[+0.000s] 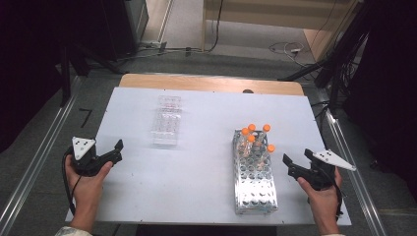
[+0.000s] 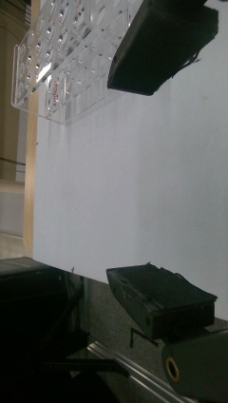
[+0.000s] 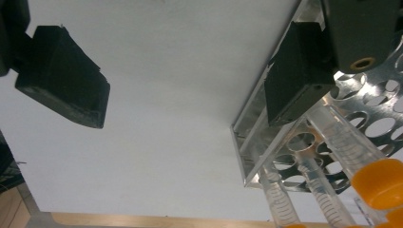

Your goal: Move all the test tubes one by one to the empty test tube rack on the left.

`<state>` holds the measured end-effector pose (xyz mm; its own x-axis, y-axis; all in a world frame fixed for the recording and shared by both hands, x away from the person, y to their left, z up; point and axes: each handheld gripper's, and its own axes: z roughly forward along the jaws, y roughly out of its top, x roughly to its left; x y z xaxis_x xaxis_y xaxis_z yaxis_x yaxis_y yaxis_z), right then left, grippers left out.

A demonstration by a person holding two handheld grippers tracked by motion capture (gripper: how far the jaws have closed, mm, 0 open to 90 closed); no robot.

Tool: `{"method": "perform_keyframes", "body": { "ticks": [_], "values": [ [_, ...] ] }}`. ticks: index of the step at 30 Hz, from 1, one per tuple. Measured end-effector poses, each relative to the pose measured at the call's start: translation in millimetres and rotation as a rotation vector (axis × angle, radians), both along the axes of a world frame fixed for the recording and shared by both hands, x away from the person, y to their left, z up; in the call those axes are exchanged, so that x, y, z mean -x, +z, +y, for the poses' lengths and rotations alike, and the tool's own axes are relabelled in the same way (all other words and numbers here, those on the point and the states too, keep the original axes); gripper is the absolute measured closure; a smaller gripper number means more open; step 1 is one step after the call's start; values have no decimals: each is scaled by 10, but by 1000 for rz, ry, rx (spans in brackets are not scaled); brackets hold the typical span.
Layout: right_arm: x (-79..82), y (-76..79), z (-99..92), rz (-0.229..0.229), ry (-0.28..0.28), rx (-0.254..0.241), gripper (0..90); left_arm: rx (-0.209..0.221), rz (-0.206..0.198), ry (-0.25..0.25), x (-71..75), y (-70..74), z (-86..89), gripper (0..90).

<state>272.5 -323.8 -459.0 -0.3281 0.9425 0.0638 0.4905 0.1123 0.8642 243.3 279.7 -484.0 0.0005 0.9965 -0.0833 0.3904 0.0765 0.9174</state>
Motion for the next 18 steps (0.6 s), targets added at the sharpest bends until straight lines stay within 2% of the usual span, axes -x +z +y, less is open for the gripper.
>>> {"method": "perform_keyframes", "body": {
  "ticks": [13,18],
  "values": [
    [40,35,157,-12,59,-11,147,4,-1,4,4,-2,9,101],
    [61,41,282,-16,106,-9,160,2,0,3,4,-1,3,101]
  ]
}}
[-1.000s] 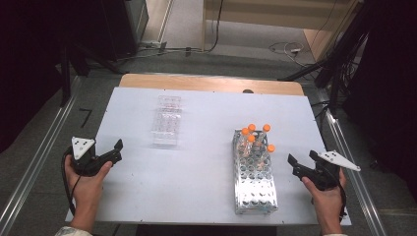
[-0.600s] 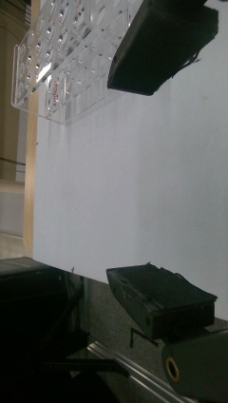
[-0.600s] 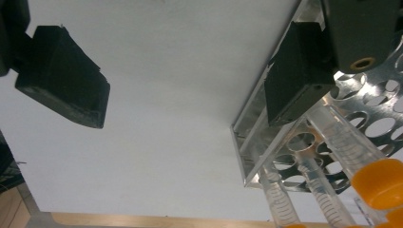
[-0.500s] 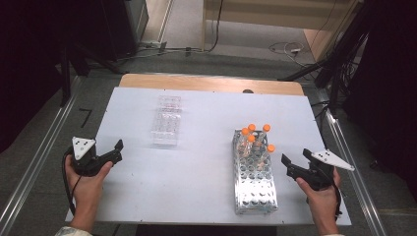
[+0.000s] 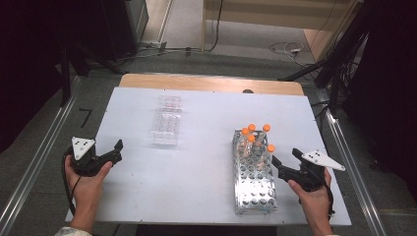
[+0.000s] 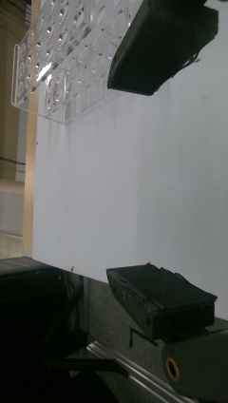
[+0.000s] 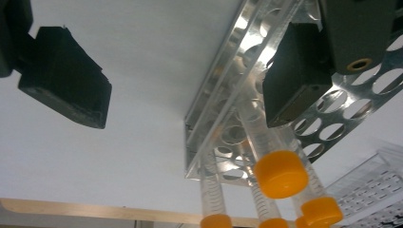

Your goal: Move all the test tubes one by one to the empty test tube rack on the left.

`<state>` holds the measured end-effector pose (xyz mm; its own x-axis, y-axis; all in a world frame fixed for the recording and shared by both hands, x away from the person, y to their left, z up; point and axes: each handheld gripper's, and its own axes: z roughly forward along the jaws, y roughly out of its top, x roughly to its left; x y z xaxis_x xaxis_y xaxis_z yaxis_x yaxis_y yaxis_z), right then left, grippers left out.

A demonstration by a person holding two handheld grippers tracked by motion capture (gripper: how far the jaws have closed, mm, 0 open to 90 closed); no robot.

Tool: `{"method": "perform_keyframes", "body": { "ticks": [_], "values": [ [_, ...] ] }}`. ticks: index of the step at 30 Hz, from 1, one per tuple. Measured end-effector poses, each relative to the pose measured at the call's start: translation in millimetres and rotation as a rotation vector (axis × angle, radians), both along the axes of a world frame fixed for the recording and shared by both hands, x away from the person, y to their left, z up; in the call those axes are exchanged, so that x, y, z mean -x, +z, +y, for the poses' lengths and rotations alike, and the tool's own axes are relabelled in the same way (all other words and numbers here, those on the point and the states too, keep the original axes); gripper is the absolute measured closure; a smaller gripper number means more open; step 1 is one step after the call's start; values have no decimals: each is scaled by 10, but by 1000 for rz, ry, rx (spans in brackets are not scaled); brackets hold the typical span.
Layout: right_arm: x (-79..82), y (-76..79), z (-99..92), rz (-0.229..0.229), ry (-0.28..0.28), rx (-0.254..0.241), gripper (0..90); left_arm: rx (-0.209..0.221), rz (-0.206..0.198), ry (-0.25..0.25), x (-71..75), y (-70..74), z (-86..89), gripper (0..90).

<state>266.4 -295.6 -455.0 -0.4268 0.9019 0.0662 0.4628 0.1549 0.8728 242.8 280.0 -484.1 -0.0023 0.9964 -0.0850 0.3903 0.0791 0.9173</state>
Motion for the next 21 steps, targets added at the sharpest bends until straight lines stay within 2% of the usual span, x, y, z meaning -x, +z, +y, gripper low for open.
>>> {"method": "perform_keyframes", "body": {
  "ticks": [5,12,18,21],
  "values": [
    [-4,-14,74,5,33,-17,180,1,0,2,1,0,6,101],
    [-39,-35,150,4,56,-6,234,-7,6,4,-4,-3,1,101],
    [-82,-49,200,-4,91,-8,326,-7,6,6,-7,-6,0,101],
    [-96,-57,227,-8,113,-8,410,-8,6,4,-7,-5,1,102]
  ]
}}
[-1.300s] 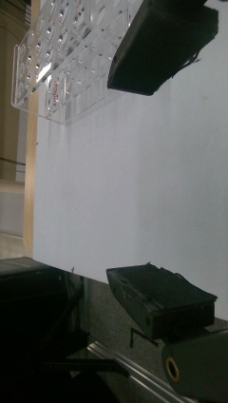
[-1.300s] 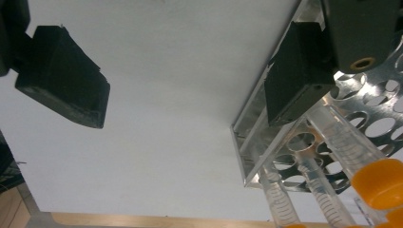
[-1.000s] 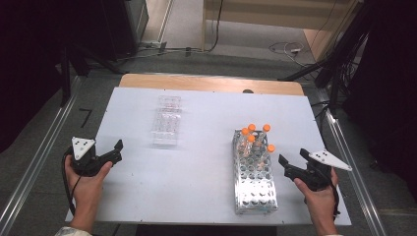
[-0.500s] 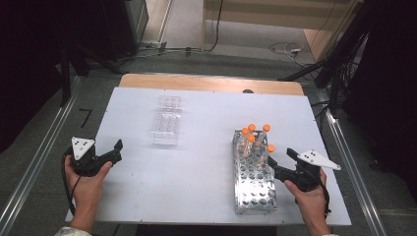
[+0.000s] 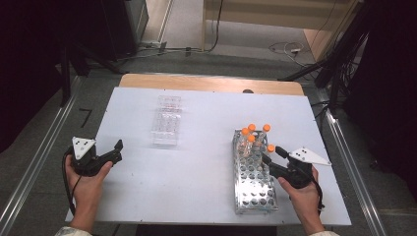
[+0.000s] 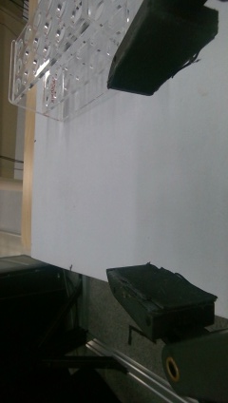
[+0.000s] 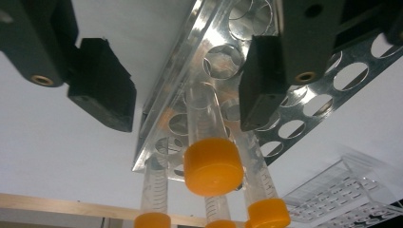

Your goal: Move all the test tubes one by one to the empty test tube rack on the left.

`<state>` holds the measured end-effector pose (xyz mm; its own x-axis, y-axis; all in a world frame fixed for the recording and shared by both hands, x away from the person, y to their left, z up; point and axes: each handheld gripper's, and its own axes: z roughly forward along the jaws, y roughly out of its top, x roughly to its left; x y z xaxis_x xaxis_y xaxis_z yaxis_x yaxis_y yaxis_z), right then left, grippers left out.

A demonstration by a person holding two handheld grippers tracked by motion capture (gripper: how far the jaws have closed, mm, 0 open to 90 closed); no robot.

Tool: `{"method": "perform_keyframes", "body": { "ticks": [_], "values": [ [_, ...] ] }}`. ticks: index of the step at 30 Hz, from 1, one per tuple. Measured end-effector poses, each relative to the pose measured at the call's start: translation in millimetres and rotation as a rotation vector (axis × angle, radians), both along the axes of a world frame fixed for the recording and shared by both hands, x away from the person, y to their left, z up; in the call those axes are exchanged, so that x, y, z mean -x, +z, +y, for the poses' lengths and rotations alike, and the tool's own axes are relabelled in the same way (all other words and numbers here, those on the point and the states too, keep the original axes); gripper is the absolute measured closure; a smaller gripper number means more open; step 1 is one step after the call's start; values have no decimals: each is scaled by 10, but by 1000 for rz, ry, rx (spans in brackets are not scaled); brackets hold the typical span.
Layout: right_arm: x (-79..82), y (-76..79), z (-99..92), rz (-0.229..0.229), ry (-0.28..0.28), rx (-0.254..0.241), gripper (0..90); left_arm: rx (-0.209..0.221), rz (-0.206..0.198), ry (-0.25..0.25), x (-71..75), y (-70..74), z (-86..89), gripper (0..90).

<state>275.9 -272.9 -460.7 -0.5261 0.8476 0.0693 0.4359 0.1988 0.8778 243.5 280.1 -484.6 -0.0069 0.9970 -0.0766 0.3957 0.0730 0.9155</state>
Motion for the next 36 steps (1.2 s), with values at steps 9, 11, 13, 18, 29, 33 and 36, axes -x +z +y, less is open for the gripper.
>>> {"method": "perform_keyframes", "body": {
  "ticks": [9,11,13,18,29,33,36],
  "values": [
    [-18,-17,18,-21,42,-3,606,-1,-1,-1,4,1,-1,102],
    [-13,-12,20,-25,44,-3,624,0,-1,-1,3,1,-2,102],
    [-18,-18,23,-21,51,-2,638,0,1,0,-10,-1,-5,102],
    [-29,-26,26,-22,55,3,701,-3,0,-1,-42,-5,-33,102],
    [-25,48,26,-46,47,-7,715,-4,3,-30,-59,-1,-98,104],
    [-28,71,17,-38,41,-10,716,-7,-5,-35,-58,18,-124,104],
    [-11,139,15,-56,40,-20,718,-1,-7,-33,-55,26,-118,104]
  ]
}}
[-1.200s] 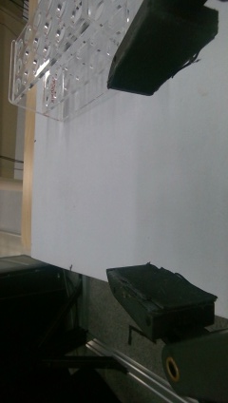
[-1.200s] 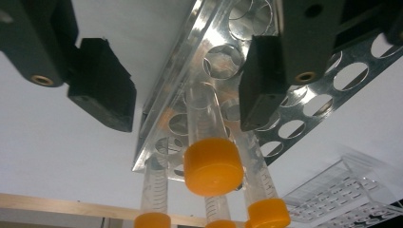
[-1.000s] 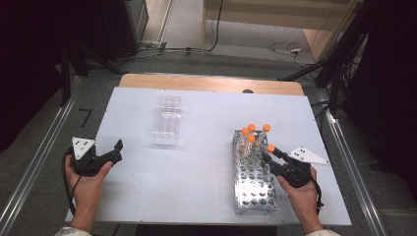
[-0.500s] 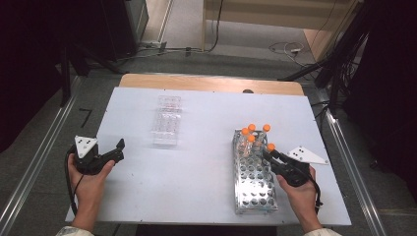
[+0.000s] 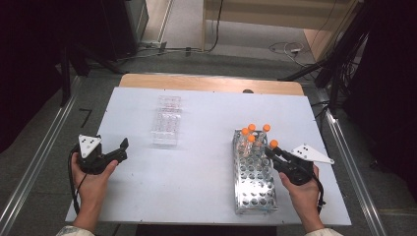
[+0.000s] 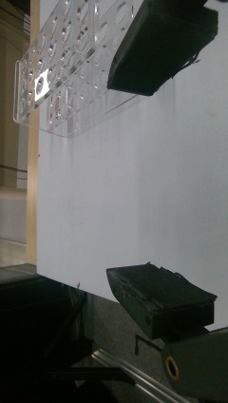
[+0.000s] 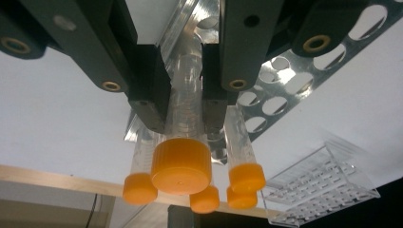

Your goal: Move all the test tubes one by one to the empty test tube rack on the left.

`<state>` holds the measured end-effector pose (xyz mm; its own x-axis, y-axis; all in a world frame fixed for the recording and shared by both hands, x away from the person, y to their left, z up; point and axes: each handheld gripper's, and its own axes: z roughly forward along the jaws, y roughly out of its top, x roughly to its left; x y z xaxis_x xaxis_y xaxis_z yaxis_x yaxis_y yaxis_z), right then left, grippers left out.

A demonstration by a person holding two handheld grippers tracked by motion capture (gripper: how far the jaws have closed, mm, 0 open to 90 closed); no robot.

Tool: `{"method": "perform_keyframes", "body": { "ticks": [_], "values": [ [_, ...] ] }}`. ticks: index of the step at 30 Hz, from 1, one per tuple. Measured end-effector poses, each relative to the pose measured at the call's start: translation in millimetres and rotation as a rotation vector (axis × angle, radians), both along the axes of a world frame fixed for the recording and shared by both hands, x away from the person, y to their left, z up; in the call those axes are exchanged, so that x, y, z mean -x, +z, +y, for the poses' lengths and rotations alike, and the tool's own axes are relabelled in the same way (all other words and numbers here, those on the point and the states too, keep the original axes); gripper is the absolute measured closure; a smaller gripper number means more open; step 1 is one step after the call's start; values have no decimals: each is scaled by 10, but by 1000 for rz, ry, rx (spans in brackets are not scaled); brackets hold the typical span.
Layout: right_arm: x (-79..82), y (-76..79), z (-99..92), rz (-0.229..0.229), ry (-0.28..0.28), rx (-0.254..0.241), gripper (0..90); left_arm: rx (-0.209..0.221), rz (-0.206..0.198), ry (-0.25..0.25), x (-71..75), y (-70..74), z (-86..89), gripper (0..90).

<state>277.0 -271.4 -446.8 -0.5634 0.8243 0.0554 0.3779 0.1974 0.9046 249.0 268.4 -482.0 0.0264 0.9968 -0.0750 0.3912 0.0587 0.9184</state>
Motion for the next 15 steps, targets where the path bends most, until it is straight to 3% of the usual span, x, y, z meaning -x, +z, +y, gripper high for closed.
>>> {"method": "perform_keyframes", "body": {
  "ticks": [8,15],
  "values": [
    [54,132,0,-49,-9,-4,720,21,-14,-7,16,39,1,104],
    [90,248,-20,-68,-8,-32,720,69,-30,-24,9,112,-21,104]
  ]
}}
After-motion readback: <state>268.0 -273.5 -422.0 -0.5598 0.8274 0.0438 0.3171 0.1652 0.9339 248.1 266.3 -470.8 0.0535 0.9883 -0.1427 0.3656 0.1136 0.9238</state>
